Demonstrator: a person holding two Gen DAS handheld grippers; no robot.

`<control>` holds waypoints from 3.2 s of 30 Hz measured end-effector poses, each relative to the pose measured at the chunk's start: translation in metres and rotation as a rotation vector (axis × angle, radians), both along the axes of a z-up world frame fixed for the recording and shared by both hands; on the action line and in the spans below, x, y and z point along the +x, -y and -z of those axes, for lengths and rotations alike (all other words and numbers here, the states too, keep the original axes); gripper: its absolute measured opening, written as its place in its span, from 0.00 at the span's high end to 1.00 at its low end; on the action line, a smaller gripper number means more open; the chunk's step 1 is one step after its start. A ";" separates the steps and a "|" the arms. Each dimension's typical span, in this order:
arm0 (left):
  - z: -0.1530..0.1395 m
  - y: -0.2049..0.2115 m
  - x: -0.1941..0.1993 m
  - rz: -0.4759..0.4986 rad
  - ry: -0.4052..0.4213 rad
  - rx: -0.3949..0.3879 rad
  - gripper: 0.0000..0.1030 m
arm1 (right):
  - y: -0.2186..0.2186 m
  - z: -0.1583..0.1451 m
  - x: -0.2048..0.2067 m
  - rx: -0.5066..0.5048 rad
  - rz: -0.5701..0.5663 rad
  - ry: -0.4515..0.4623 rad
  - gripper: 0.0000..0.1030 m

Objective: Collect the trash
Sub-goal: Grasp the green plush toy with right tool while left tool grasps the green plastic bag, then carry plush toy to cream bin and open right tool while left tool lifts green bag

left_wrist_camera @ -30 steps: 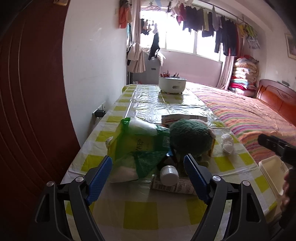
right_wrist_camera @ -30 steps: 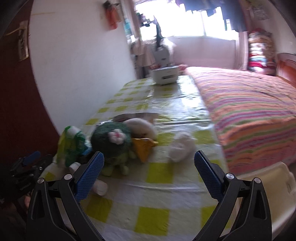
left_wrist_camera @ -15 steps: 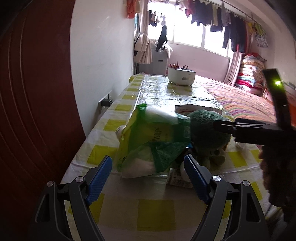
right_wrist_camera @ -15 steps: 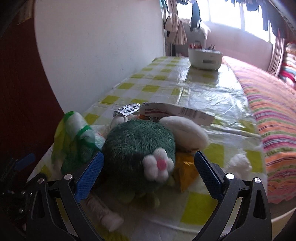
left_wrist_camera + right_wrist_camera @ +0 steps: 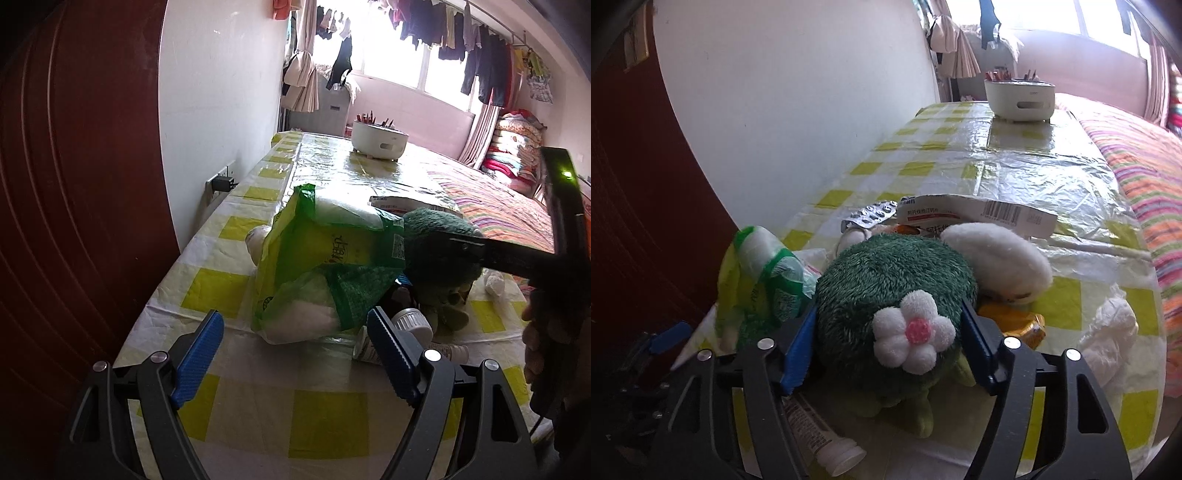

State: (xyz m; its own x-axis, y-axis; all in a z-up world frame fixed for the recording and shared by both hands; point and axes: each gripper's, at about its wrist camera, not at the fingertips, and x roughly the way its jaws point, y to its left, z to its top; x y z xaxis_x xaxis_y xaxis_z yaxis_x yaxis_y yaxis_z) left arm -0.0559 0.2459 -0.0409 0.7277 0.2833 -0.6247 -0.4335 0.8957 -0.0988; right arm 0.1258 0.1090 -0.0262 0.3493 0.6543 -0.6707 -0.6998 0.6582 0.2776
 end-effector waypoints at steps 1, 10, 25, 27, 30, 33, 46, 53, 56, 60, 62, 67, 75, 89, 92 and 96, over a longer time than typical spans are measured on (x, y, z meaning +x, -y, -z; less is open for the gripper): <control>0.001 0.000 0.001 0.001 -0.001 -0.002 0.25 | 0.006 -0.003 -0.002 0.022 0.008 0.000 0.36; -0.003 -0.004 0.013 -0.010 0.001 -0.022 0.25 | 0.043 -0.047 -0.021 0.173 0.019 0.076 0.36; 0.002 -0.007 0.067 0.039 -0.124 0.020 0.25 | 0.081 -0.019 0.023 0.380 0.053 -0.289 0.36; 0.004 -0.008 0.077 0.065 -0.149 0.022 0.25 | 0.083 -0.022 0.024 0.374 0.065 -0.262 0.36; 0.012 -0.009 0.091 0.078 -0.193 0.043 0.25 | 0.084 -0.026 0.022 0.364 0.065 -0.239 0.35; 0.020 -0.009 0.099 0.075 -0.215 0.065 0.25 | 0.083 -0.026 0.019 0.359 0.061 -0.241 0.35; 0.014 -0.005 0.089 0.104 -0.103 0.015 0.79 | 0.104 -0.032 0.017 0.370 0.096 -0.195 0.34; -0.010 0.022 0.070 0.163 0.038 0.049 0.79 | 0.122 -0.042 0.011 0.383 0.125 -0.136 0.34; -0.020 0.030 0.063 0.206 0.095 0.005 0.79 | 0.134 -0.045 0.008 0.388 0.138 -0.118 0.34; -0.026 0.035 0.064 0.262 0.117 -0.072 0.79 | 0.152 -0.046 0.007 0.395 0.165 -0.101 0.34; -0.027 0.037 0.064 0.299 0.122 -0.136 0.79 | 0.162 -0.046 0.006 0.402 0.183 -0.098 0.34; -0.030 0.045 0.067 0.348 0.148 -0.215 0.79 | 0.189 -0.047 0.004 0.423 0.233 -0.079 0.34; -0.030 0.065 0.078 0.459 0.163 -0.367 0.79 | 0.233 -0.046 -0.005 0.440 0.320 -0.048 0.34; -0.036 0.117 0.079 1.007 0.253 -0.788 0.79 | 0.305 -0.048 -0.026 0.507 0.458 0.006 0.34; -0.041 0.130 0.075 1.154 0.286 -0.890 0.79 | 0.320 -0.051 -0.035 0.511 0.496 0.040 0.33; -0.048 0.138 0.074 1.281 0.339 -1.039 0.79 | 0.341 -0.052 -0.047 0.536 0.537 0.057 0.33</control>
